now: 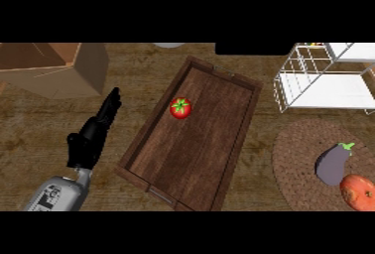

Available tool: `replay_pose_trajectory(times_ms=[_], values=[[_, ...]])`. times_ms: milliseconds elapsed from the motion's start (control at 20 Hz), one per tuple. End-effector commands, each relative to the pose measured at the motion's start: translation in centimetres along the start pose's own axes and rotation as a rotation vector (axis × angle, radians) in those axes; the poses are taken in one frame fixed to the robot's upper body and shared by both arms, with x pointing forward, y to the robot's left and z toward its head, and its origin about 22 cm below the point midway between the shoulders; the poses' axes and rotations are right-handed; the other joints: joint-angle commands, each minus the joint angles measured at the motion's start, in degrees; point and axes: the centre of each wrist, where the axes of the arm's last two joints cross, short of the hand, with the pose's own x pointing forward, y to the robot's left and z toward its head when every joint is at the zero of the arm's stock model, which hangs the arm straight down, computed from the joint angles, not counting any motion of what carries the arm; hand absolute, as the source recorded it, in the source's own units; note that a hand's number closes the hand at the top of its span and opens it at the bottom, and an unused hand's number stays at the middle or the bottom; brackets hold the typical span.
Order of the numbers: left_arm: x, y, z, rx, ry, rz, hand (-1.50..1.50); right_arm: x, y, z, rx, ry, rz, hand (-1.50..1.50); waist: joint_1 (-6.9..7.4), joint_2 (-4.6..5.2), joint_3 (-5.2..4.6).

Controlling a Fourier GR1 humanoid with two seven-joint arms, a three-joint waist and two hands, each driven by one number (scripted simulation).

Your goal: Pick the squash from the placemat and place it in the tiered shelf

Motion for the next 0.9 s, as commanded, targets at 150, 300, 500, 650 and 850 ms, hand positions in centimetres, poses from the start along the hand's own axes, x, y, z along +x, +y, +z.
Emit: replay_pose_trajectory(times_ms=[150,300,500,650,850], values=[[-0.3,1.2,0.3,0.005,0.010,-0.016,0.00,4.0,-1.8,-1.1,0.249,-0.037,0.122,-1.50,-0.18,-0.40,-0.16],[-1.6,-1.1,-0.2,0.017,0.008,0.000,0.00,6.1,-1.2,-2.1,0.353,0.010,0.257,-1.50,-1.07,-0.38,-0.23],[-0.6,-0.6,0.5,0.020,0.011,-0.007,0.00,10.0,-1.4,-2.1,0.503,0.087,0.454,-1.50,-1.47,-0.78,-0.25],[-2.0,-1.5,0.5,0.014,0.017,0.002,0.00,11.1,-0.4,-2.1,0.543,0.084,0.615,-1.50,-1.87,-0.66,-0.28],[-2.6,0.4,0.3,0.030,0.014,0.001,0.00,11.4,0.6,-0.8,0.538,0.110,0.691,-1.50,-1.80,-0.61,-0.26]])
